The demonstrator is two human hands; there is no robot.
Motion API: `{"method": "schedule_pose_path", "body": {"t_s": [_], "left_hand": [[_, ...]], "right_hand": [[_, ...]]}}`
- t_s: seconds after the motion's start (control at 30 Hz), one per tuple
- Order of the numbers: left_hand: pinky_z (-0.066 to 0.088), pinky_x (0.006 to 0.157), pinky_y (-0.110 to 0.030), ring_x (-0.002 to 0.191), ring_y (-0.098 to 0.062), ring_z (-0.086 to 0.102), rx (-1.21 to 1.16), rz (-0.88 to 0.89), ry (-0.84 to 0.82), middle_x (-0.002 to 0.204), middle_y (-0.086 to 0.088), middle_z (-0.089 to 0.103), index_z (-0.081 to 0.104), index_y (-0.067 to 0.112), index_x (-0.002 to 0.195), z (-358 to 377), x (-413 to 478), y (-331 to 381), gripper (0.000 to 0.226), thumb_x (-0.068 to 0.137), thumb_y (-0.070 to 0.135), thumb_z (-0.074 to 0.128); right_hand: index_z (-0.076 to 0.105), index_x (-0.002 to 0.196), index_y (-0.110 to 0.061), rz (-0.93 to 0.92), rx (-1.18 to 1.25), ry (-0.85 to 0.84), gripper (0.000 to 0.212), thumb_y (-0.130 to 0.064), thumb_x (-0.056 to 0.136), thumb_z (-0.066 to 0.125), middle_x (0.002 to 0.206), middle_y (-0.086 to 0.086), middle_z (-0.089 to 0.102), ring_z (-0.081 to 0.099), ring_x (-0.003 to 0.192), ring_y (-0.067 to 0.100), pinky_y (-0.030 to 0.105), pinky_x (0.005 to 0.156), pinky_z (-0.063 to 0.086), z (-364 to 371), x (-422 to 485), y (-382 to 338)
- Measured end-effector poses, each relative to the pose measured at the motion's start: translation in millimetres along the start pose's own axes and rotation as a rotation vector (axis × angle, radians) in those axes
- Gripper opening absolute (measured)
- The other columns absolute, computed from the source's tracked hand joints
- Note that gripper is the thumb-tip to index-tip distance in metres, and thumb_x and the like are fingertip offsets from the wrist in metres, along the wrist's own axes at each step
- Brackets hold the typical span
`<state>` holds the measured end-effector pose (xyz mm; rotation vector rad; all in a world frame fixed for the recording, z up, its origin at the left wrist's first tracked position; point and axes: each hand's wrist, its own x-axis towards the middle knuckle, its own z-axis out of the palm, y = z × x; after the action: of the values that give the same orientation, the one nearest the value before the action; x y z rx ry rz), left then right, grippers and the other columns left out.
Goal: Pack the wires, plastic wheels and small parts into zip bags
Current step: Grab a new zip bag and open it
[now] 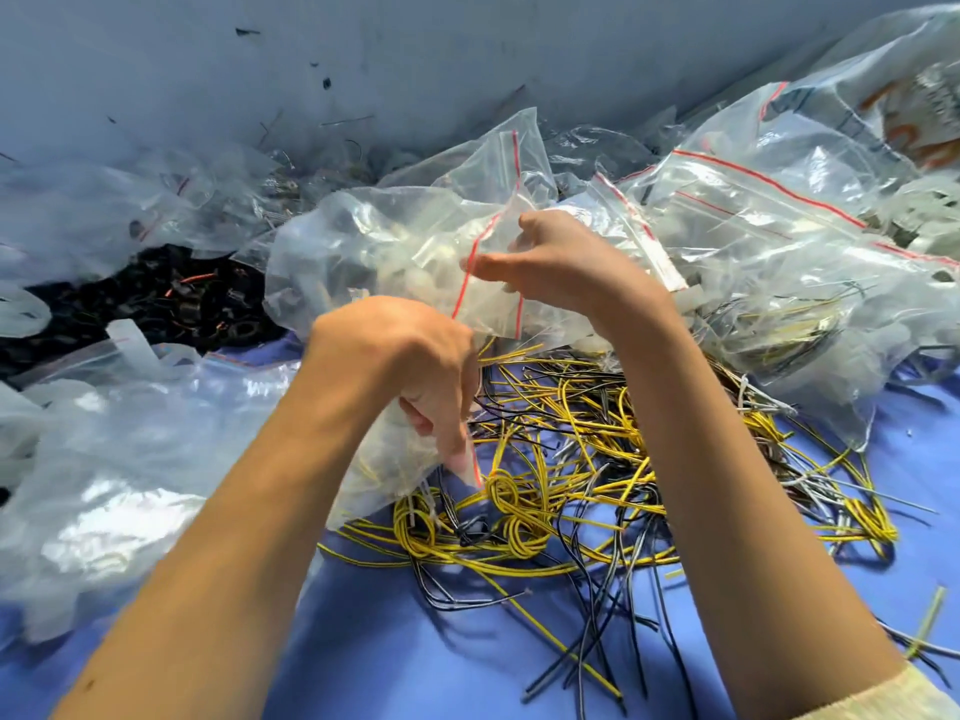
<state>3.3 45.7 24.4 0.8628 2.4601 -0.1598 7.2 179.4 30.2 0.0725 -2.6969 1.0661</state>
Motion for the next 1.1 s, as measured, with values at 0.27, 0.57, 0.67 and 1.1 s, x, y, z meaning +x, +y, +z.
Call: {"method": "schedule_pose_path", "body": {"t_s": [0.27, 0.57, 0.67, 1.1], "left_hand": [[0.042, 0.050, -0.014, 0.038, 0.003, 0.053, -0.116, -0.044, 0.024, 0.058, 0.008, 0.066, 0.061, 0.027, 0.106, 2.7, 1.0, -42.1, 0.046, 0.068, 0.040, 0.082], [0.046, 0.050, -0.017, 0.044, -0.007, 0.057, -0.237, -0.010, 0.151, 0.067, 0.000, 0.070, 0.064, 0.024, 0.086, 21.1, 29.3, -43.3, 0.025, 0.066, 0.019, 0.078], [0.044, 0.051, -0.019, 0.047, -0.007, 0.058, -0.228, 0.021, 0.201, 0.053, 0.006, 0.065, 0.063, 0.025, 0.062, 28.4, 36.8, -44.4, 0.010, 0.063, 0.019, 0.071], [0.041, 0.048, -0.017, 0.052, -0.005, 0.059, -0.262, 0.091, 0.332, 0.063, 0.006, 0.066, 0.058, 0.034, 0.088, 31.2, 38.4, -53.3, 0.030, 0.068, 0.021, 0.076]], "right_hand": [[0.050, 0.046, -0.063, -0.029, 0.002, 0.024, 0.050, -0.034, 0.083, 0.065, 0.038, -0.027, 0.047, 0.044, 0.038, -0.011, 0.009, 0.040, 0.031, -4.1, 2.0, 4.9], [0.061, 0.047, -0.044, -0.035, 0.032, 0.012, 0.038, -0.033, 0.084, 0.068, 0.035, -0.027, 0.045, 0.041, 0.035, -0.013, 0.008, 0.038, 0.030, -5.7, 2.1, 8.0], [0.042, 0.045, -0.072, -0.027, 0.003, -0.001, 0.059, -0.035, 0.085, 0.066, 0.036, -0.030, 0.045, 0.041, 0.036, -0.014, 0.010, 0.041, 0.030, -4.8, 1.0, 4.7], [0.043, 0.051, -0.017, 0.003, 0.044, 0.043, 0.043, -0.030, 0.084, 0.067, 0.032, -0.020, 0.041, 0.038, 0.032, -0.006, 0.011, 0.034, 0.026, -6.4, 3.8, 12.6]]}}
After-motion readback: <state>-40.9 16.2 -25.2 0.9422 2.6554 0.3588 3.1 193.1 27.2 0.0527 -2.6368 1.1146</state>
